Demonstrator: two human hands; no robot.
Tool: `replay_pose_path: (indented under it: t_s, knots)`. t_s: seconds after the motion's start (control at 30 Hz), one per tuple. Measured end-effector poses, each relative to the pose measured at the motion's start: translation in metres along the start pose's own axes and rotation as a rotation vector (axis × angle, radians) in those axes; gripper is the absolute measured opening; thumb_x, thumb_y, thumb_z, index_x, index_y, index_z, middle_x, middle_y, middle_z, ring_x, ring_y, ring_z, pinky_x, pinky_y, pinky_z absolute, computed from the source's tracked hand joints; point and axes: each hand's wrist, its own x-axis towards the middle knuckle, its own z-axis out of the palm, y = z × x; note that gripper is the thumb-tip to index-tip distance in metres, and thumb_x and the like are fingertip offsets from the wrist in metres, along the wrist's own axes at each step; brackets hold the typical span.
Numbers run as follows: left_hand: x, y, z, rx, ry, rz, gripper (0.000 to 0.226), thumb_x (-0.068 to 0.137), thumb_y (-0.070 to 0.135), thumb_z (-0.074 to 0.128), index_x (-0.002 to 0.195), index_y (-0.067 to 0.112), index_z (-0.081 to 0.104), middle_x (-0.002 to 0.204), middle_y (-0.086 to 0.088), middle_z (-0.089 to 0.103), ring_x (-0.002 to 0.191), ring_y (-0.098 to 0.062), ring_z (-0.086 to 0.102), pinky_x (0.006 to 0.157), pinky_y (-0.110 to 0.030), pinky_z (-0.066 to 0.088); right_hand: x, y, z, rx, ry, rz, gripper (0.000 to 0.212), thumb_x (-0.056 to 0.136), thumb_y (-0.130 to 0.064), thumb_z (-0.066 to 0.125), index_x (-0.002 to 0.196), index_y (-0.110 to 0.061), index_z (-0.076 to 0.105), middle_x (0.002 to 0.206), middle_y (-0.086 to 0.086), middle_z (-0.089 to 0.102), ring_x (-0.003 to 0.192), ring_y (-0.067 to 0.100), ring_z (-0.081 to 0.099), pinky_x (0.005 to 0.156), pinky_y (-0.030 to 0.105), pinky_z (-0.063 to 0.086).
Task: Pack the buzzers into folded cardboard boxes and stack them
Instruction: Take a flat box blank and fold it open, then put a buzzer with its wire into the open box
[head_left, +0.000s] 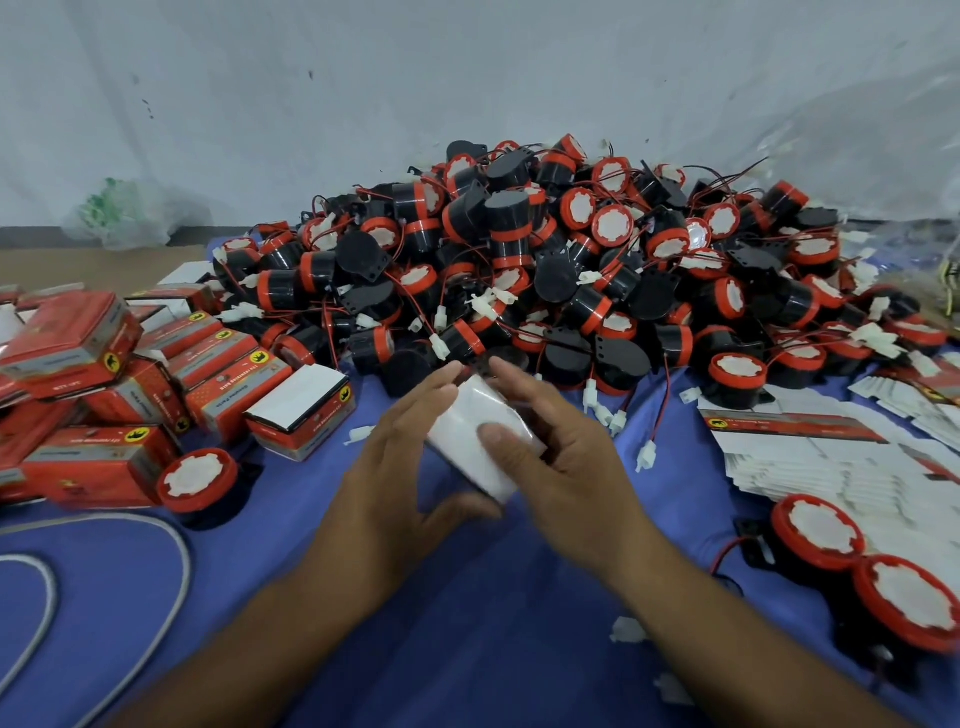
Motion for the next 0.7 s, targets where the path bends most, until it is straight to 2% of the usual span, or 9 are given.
replay_pose_path:
  t_s: [0.07, 0.13, 0.27, 0.33, 0.4, 0.47, 0.53, 0.63, 0.7]
  knots:
    - [-0.001, -0.008, -0.007, -0.026, -0.037, -0.017, 0.073, 0.089, 0.050, 0.064, 0.149, 0.023, 0.031, 0.151, 0.029, 0.032, 0.137, 0.012, 0.029, 0.106, -0.004, 0.026, 0.000, 0.003, -0.004, -0.255, -0.069, -0.122, 0.058, 0.095, -0.022, 0.068, 0.145, -0.032, 0.042, 0.136, -0.010, 0.050, 0.122, 0.006, 0.052, 0.098, 0.027, 0.049]
    - [-0.005, -0.021, -0.015, 0.031, -0.137, 0.002, 0.075, 0.093, 0.040, 0.067, 0.153, 0.023, 0.026, 0.155, 0.021, 0.029, 0.140, 0.004, 0.029, 0.109, -0.008, 0.025, -0.001, 0.007, -0.006, -0.442, -0.179, -0.215, 0.065, 0.094, -0.024, 0.069, 0.151, -0.022, 0.038, 0.140, -0.006, 0.047, 0.124, 0.010, 0.049, 0.102, 0.028, 0.047]
    - [-0.003, -0.035, -0.028, 0.247, -0.320, 0.107, 0.070, 0.092, 0.062, 0.052, 0.144, 0.015, 0.046, 0.137, 0.009, 0.051, 0.117, -0.006, 0.043, 0.101, -0.025, 0.040, 0.003, 0.012, -0.009, -0.701, -0.361, -0.258, 0.088, 0.089, -0.029, 0.074, 0.157, -0.018, 0.019, 0.141, 0.003, 0.049, 0.127, 0.018, 0.040, 0.110, 0.026, 0.033]
    - [-0.002, -0.036, -0.027, 0.377, -0.309, 0.175, 0.065, 0.089, 0.061, 0.054, 0.128, 0.009, 0.060, 0.131, -0.006, 0.057, 0.123, -0.023, 0.046, 0.102, -0.042, 0.042, 0.007, 0.013, -0.017, -0.838, -0.349, -0.274, 0.082, 0.083, -0.038, 0.079, 0.150, -0.010, 0.039, 0.136, 0.006, 0.052, 0.126, 0.023, 0.041, 0.111, 0.036, 0.036]
    - [0.001, -0.035, -0.025, 0.477, -0.281, 0.200, 0.058, 0.086, 0.056, 0.060, 0.119, 0.008, 0.064, 0.136, -0.012, 0.055, 0.135, -0.033, 0.041, 0.109, -0.051, 0.037, 0.010, 0.012, -0.024, -0.935, -0.263, -0.269, 0.066, 0.075, -0.045, 0.083, 0.125, -0.008, 0.062, 0.134, 0.007, 0.053, 0.128, 0.025, 0.041, 0.107, 0.039, 0.040]
    - [0.003, -0.030, -0.022, 0.568, -0.251, 0.207, 0.054, 0.084, 0.052, 0.068, 0.112, 0.006, 0.066, 0.131, -0.016, 0.058, 0.135, -0.038, 0.044, 0.109, -0.055, 0.038, 0.009, 0.011, -0.026, -0.996, -0.210, -0.234, 0.060, 0.071, -0.048, 0.086, 0.109, -0.007, 0.065, 0.137, 0.010, 0.052, 0.135, 0.028, 0.040, 0.107, 0.039, 0.041]
    - [0.006, -0.024, -0.018, 0.641, -0.239, 0.178, 0.051, 0.077, 0.045, 0.080, 0.104, 0.003, 0.068, 0.116, -0.018, 0.062, 0.117, -0.039, 0.056, 0.098, -0.053, 0.047, 0.009, 0.010, -0.022, -1.066, -0.176, -0.203, 0.060, 0.069, -0.047, 0.087, 0.107, -0.006, 0.065, 0.135, 0.012, 0.053, 0.134, 0.031, 0.043, 0.104, 0.041, 0.044]
    - [0.009, -0.017, -0.013, 0.655, -0.241, 0.091, 0.052, 0.067, 0.037, 0.090, 0.095, 0.001, 0.067, 0.094, -0.017, 0.060, 0.080, -0.035, 0.059, 0.063, -0.044, 0.052, 0.011, 0.008, -0.017, -1.146, -0.119, -0.139, 0.058, 0.076, -0.047, 0.081, 0.117, -0.012, 0.060, 0.122, 0.008, 0.055, 0.117, 0.028, 0.049, 0.095, 0.039, 0.044]
    - [0.007, -0.017, -0.009, 0.553, -0.261, 0.039, 0.050, 0.066, 0.034, 0.091, 0.095, 0.000, 0.068, 0.091, -0.016, 0.058, 0.074, -0.032, 0.058, 0.054, -0.042, 0.053, 0.010, 0.009, -0.013, -1.179, -0.153, -0.070, 0.050, 0.087, -0.047, 0.069, 0.122, -0.018, 0.051, 0.116, 0.004, 0.058, 0.107, 0.026, 0.052, 0.087, 0.035, 0.041]
